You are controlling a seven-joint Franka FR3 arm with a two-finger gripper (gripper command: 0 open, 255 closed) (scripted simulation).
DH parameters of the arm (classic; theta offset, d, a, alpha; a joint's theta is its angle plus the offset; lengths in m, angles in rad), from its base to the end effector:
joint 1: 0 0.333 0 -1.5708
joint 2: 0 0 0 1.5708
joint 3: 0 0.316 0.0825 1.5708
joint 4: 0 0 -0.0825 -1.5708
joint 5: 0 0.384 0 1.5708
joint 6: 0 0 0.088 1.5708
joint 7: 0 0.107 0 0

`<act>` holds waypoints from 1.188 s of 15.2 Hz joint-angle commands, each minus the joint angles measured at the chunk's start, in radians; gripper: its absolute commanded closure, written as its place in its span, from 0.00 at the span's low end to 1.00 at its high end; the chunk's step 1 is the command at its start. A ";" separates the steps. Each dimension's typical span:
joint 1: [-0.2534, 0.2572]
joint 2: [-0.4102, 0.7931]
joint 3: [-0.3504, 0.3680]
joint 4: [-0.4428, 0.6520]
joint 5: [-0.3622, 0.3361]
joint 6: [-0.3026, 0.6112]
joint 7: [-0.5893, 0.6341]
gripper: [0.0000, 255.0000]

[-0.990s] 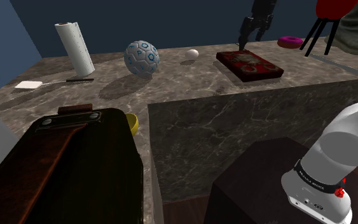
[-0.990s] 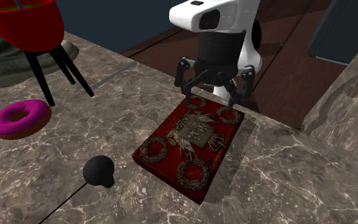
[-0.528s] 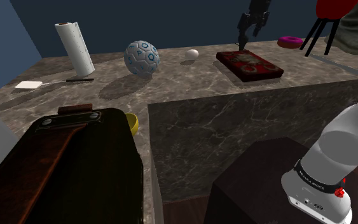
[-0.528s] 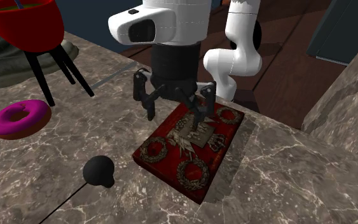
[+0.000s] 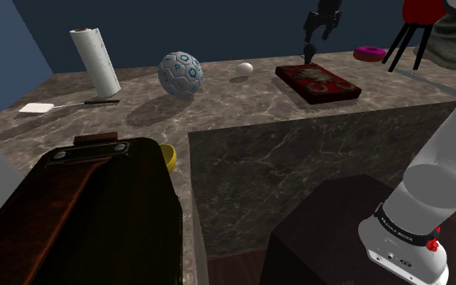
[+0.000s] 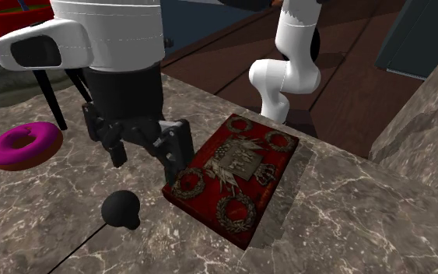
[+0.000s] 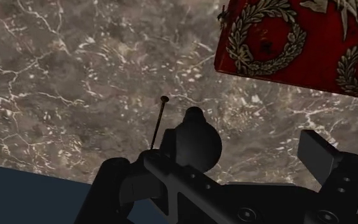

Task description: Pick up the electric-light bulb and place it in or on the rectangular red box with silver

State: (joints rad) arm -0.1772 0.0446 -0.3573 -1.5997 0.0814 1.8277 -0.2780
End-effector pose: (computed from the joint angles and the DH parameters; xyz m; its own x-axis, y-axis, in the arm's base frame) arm 0.5141 -0.2914 0.6117 0.9454 -0.2609 0.1955 -0.2637 -0.9645 -0.0124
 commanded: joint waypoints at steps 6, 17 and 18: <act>-0.046 0.155 -0.024 0.153 0.077 -0.002 -0.045 0.00; -0.043 0.162 -0.021 0.102 0.081 0.056 -0.048 0.00; -0.043 0.162 -0.021 0.102 0.080 0.056 -0.048 0.00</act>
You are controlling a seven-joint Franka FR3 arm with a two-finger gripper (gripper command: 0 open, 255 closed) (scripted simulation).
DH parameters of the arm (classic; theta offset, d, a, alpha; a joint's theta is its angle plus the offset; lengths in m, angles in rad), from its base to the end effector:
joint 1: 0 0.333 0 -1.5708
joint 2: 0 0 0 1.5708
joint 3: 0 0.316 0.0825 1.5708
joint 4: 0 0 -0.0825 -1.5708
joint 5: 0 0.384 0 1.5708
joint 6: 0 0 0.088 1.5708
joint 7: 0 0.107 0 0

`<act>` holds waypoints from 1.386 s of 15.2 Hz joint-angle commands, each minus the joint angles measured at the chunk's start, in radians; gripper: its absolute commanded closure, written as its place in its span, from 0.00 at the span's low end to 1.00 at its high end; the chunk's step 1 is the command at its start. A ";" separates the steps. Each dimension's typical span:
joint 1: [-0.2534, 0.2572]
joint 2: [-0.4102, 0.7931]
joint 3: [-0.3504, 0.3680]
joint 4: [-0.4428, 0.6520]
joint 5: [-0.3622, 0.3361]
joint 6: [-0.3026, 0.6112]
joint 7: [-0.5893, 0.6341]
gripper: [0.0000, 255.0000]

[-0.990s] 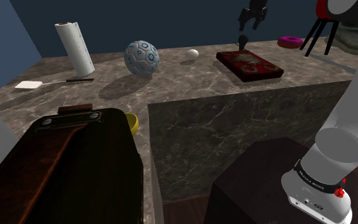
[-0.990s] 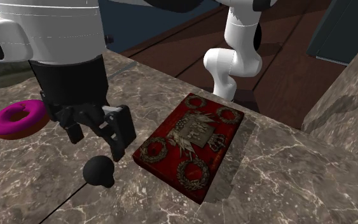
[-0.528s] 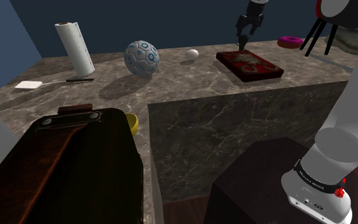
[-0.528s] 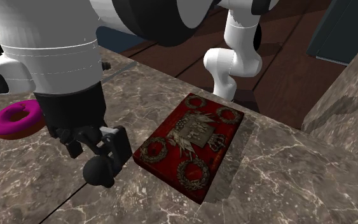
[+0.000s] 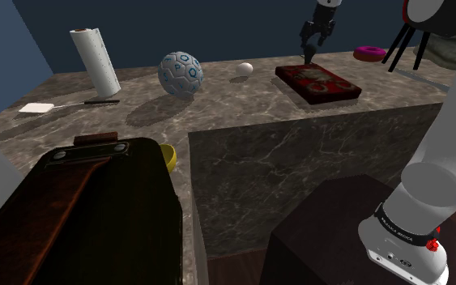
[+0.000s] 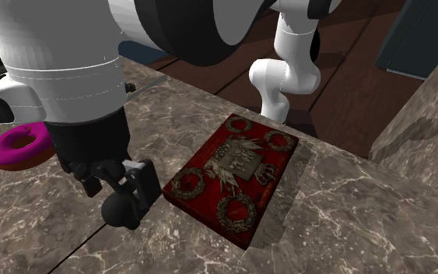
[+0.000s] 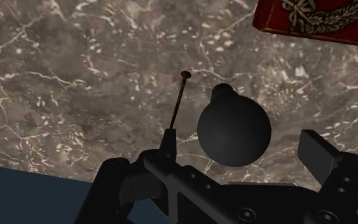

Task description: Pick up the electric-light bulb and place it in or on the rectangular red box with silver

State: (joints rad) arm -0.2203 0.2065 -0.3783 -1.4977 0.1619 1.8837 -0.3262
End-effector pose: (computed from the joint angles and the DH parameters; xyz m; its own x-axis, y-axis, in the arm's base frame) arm 0.5479 -0.3312 0.5750 0.9358 -0.2840 0.2088 -0.2865 -0.9579 -0.0189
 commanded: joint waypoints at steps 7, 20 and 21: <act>0.000 0.000 0.000 0.000 0.000 0.000 0.000 1.00; -0.017 0.034 -0.004 0.181 0.011 -0.149 0.006 1.00; -0.020 0.040 -0.004 0.203 0.013 -0.165 0.007 1.00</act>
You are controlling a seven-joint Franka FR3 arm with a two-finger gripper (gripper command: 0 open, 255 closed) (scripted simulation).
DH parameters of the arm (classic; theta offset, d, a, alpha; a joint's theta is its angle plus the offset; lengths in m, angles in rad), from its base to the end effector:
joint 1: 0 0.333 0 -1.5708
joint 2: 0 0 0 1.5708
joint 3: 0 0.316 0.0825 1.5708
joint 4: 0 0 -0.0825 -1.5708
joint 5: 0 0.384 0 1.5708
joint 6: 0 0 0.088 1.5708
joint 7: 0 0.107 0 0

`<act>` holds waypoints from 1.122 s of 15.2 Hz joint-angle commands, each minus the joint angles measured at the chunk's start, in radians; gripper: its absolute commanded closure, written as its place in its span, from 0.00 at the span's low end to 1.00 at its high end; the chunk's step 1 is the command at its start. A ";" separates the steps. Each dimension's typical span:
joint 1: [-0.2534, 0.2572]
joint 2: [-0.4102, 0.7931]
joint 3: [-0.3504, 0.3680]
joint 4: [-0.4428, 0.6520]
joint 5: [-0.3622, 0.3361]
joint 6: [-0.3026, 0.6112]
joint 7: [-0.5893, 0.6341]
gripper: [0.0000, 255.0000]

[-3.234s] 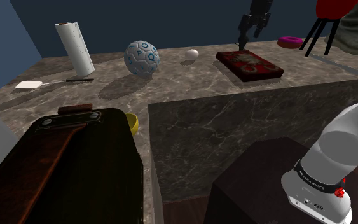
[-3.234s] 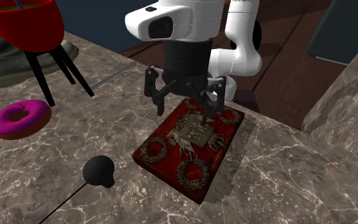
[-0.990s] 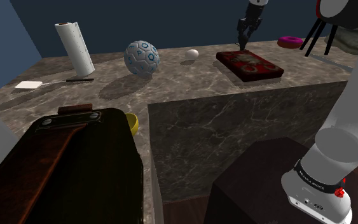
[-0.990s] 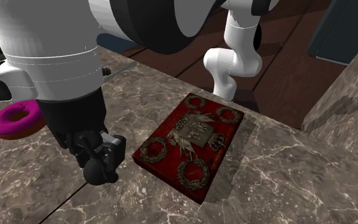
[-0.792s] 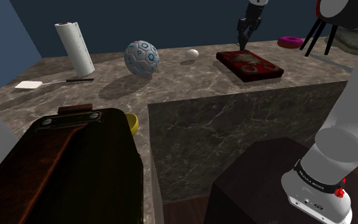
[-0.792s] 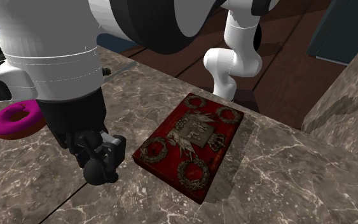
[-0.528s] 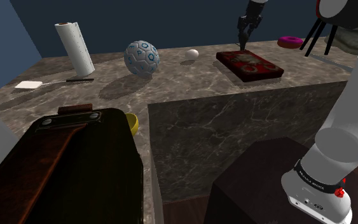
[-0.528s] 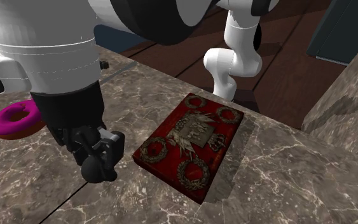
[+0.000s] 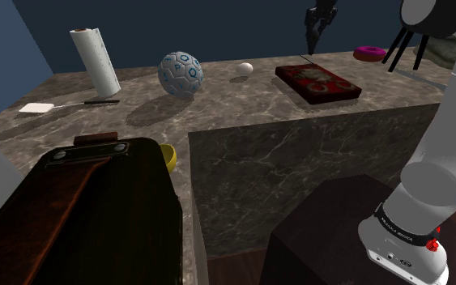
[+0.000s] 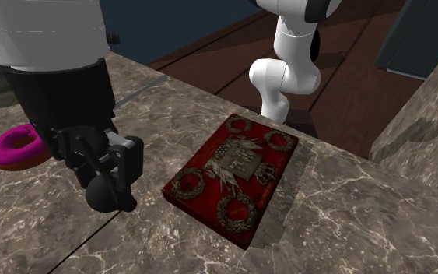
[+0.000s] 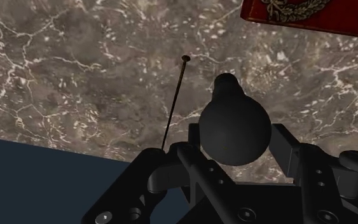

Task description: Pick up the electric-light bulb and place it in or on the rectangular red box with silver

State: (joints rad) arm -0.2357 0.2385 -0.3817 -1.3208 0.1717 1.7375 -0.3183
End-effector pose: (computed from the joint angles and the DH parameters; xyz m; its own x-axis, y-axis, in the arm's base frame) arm 0.5480 -0.3304 0.6272 0.9357 -0.2840 0.2093 -0.2865 -0.9579 -0.0189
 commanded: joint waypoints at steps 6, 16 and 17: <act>-0.025 0.052 -0.003 0.171 0.021 -0.123 0.001 1.00; 0.041 -0.097 0.005 0.080 -0.046 -0.166 0.060 1.00; 0.059 -0.143 0.011 0.028 -0.067 -0.156 0.078 1.00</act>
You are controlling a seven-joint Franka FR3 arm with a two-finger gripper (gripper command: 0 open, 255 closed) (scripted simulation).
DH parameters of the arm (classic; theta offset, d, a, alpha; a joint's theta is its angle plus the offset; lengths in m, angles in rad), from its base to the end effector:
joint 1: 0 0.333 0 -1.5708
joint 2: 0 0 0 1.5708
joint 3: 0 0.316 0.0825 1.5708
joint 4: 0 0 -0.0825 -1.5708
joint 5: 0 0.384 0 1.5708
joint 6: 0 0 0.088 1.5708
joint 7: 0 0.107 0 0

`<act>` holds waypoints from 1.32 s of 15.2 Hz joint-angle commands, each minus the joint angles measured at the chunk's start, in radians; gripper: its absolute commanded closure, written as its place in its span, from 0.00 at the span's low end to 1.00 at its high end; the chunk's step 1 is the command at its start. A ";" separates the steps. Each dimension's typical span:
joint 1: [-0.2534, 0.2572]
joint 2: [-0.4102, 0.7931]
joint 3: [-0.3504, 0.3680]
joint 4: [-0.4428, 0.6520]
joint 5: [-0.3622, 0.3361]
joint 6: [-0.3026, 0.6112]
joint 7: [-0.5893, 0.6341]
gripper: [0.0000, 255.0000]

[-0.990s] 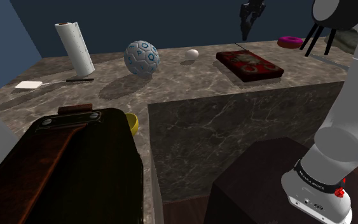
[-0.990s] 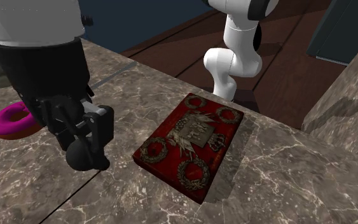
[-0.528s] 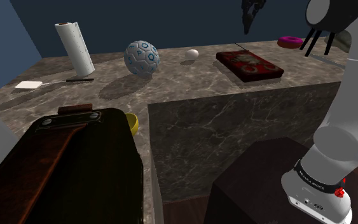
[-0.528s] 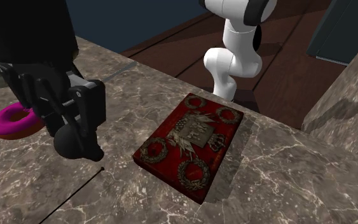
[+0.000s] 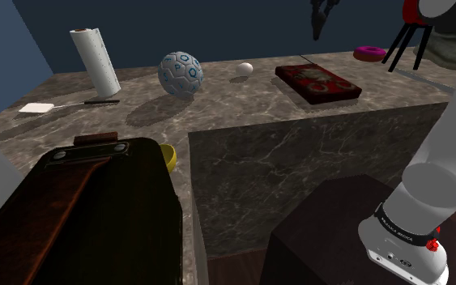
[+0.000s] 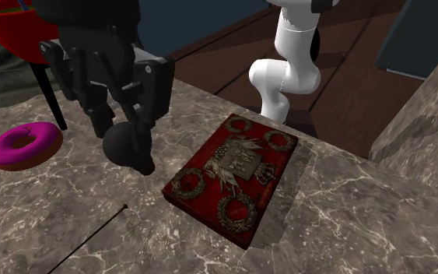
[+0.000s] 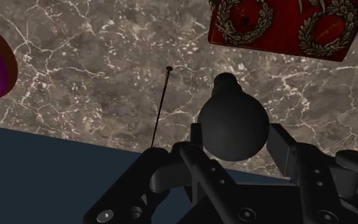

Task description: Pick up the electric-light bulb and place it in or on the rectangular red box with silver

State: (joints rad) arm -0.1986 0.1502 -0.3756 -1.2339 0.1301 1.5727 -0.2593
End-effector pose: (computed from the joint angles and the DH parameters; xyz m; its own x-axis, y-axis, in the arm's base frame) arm 0.5179 -0.2916 0.7026 0.9356 -0.2843 0.2093 -0.2866 -0.9578 -0.0196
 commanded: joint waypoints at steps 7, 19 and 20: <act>0.093 -0.335 0.087 -0.333 -0.142 0.025 0.156 1.00; 0.079 -0.490 0.220 -0.615 -0.194 0.100 0.555 0.00; 0.074 -0.489 0.233 -0.643 -0.195 0.117 0.619 0.00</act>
State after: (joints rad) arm -0.1178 -0.3421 -0.1535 -1.8515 -0.0638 1.6722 0.2900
